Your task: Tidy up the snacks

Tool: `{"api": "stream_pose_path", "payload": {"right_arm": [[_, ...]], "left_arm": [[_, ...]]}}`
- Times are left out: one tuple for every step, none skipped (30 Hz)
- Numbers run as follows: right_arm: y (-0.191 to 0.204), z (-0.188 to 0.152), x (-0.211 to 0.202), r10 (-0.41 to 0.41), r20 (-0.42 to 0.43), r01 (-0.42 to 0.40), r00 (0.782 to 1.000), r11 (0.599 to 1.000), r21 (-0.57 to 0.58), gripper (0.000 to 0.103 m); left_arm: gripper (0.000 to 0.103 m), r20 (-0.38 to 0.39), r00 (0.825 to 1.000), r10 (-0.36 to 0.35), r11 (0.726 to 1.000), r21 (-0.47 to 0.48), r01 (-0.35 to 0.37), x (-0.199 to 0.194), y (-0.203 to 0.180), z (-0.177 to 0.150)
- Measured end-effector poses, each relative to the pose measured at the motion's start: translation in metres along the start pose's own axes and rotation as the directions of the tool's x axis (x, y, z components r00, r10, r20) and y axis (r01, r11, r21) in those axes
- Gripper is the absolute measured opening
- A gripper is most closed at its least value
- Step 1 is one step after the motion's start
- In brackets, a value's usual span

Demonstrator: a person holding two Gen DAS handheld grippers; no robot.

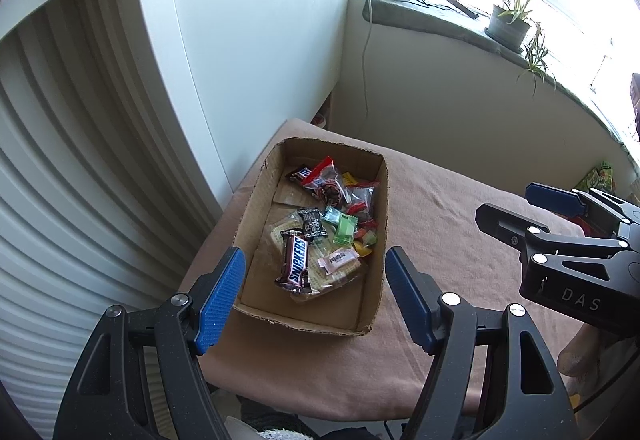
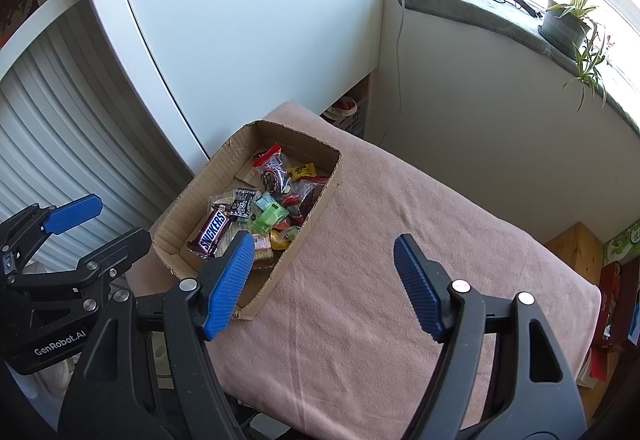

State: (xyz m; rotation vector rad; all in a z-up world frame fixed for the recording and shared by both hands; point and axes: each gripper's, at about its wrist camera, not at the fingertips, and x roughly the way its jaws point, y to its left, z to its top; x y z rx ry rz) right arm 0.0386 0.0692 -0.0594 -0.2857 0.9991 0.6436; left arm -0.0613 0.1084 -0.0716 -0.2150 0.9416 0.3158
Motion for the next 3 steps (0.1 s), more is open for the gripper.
{"api": "stream_pose_path", "payload": {"right_arm": [[0.0,-0.0002,0.0002,-0.001,-0.001,0.001,1.0,1.0,0.0,0.075],[0.0001,-0.0006,0.0003,0.0,-0.002,0.0,1.0,1.0,0.0,0.075],[-0.0003,-0.0007,0.0005,0.0,-0.002,0.0,1.0,1.0,-0.001,0.075]], "left_arm": [[0.072,0.003,1.0,0.007,1.0,-0.001,-0.007,0.0002,0.0003,0.0001],[0.072,0.003,1.0,0.008,1.0,-0.004,-0.008,0.0004,0.0007,-0.0001],[0.072,0.002,1.0,0.008,1.0,-0.006,-0.008,0.0008,0.0012,-0.0005]]}}
